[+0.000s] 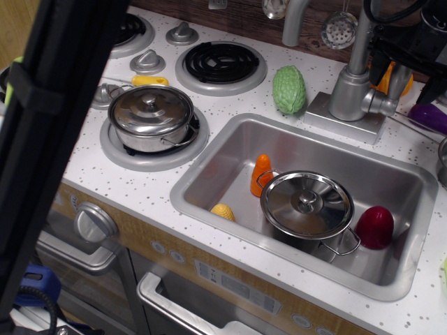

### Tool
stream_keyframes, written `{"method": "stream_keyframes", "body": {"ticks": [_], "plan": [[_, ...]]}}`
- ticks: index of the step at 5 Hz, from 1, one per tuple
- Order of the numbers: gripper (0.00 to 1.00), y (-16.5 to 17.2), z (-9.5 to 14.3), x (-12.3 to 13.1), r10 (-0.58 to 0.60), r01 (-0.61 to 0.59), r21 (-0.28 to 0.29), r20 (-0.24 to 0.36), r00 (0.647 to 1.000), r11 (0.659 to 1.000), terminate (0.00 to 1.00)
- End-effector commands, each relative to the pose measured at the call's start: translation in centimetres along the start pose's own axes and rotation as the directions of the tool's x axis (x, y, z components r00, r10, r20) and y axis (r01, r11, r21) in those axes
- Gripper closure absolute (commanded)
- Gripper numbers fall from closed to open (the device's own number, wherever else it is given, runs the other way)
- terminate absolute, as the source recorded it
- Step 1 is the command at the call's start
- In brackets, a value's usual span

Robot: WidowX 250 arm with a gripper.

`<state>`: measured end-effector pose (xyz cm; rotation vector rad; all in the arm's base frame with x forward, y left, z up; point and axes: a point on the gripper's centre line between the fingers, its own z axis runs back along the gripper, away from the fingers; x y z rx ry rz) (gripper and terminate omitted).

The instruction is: Turn lever vertical to front

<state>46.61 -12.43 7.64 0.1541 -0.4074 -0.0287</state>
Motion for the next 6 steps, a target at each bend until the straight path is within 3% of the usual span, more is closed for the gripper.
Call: {"method": "stream_keyframes", "body": {"ticks": [1,2,3,6], "plan": [[0.0,1.2,1.1,2.7,0.019,-0.018,-0.016,0.085,0.996,1.0,0.0],[0.0,1.3,1.0,3.0,0.02,-0.019,-0.009,0.095,0.995,1.0,0.0],[1.0,1.1,1.3,3.0,0.034,-0.035,0.002,0.089,0.995,0.999,0.0],[1.0,-0.4,3.1,-0.8,0.099,-0.099,-0.002,0.032,0.995,0.995,0.0]]}}
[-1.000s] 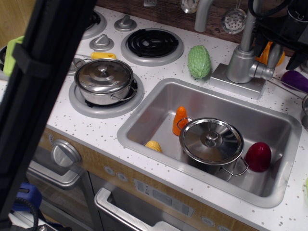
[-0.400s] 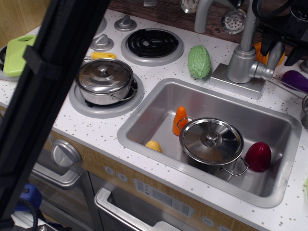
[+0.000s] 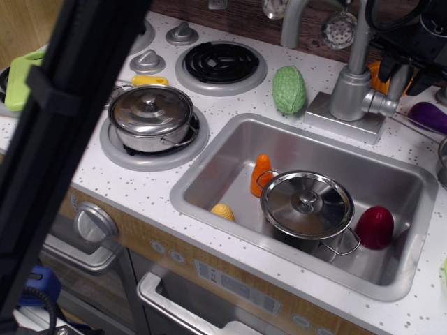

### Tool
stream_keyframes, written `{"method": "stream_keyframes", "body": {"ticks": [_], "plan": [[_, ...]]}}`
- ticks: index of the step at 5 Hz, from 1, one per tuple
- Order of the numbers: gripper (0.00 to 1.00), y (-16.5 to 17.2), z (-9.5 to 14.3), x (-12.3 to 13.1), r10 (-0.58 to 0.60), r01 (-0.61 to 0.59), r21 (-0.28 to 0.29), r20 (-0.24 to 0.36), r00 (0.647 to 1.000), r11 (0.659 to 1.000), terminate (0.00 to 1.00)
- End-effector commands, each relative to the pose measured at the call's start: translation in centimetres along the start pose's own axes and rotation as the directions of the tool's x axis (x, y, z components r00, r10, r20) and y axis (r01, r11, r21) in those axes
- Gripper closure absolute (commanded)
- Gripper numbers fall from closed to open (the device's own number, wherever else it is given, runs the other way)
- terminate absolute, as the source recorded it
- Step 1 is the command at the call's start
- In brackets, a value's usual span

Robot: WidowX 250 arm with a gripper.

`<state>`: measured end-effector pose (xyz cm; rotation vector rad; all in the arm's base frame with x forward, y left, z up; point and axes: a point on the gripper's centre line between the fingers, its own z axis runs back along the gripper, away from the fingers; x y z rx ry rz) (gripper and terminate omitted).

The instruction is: Turn lever vertical to front

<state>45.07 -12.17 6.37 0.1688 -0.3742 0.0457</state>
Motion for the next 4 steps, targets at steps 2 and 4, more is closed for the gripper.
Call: {"method": "stream_keyframes", "body": {"ticks": [2,4], "plan": [[1.0,-0.2,3.3,-1.0,0.055,-0.051,-0.062,0.053,0.997,0.997,0.0],[1.0,-0.2,1.3,-2.2,0.077,-0.072,-0.115,0.041,0.996,0.991,0.0]]}}
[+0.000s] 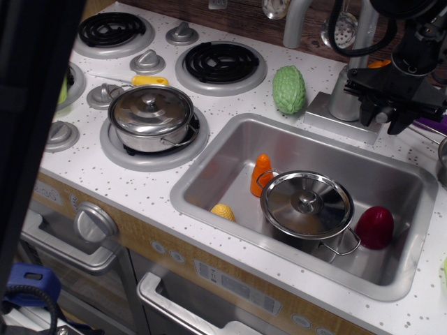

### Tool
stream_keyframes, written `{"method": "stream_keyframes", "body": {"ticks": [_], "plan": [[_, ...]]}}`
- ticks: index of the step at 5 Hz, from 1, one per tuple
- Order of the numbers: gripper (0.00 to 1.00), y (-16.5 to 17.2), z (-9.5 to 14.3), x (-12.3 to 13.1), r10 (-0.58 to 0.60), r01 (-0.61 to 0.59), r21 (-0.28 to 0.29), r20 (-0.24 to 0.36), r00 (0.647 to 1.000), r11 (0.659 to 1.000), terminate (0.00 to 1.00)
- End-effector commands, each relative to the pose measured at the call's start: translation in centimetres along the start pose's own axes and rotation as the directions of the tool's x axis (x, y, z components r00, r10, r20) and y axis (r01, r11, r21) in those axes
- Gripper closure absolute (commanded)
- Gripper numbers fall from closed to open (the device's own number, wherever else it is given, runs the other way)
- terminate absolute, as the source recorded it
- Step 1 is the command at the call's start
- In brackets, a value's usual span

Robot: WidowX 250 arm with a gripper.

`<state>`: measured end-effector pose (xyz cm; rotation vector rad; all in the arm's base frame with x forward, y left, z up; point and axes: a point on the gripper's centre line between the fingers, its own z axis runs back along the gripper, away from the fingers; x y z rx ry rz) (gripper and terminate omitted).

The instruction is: Turn lever vertical to front

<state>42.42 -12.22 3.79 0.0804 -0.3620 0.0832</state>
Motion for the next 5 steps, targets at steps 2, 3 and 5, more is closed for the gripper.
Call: {"method": "stream_keyframes", "body": {"ticks": [2,3,5], "plan": [[1.0,-0.2,1.6,0.4,0.031,-0.027,-0.057,0.064,0.997,0.998,0.0],[1.0,-0.2,1.2,0.5,0.029,-0.025,-0.061,0.066,0.997,0.998,0.0],[0.0,0.2,3.5,0.8,-0.009,0.004,-0.061,-0.08,0.997,0.998,1.0]]}}
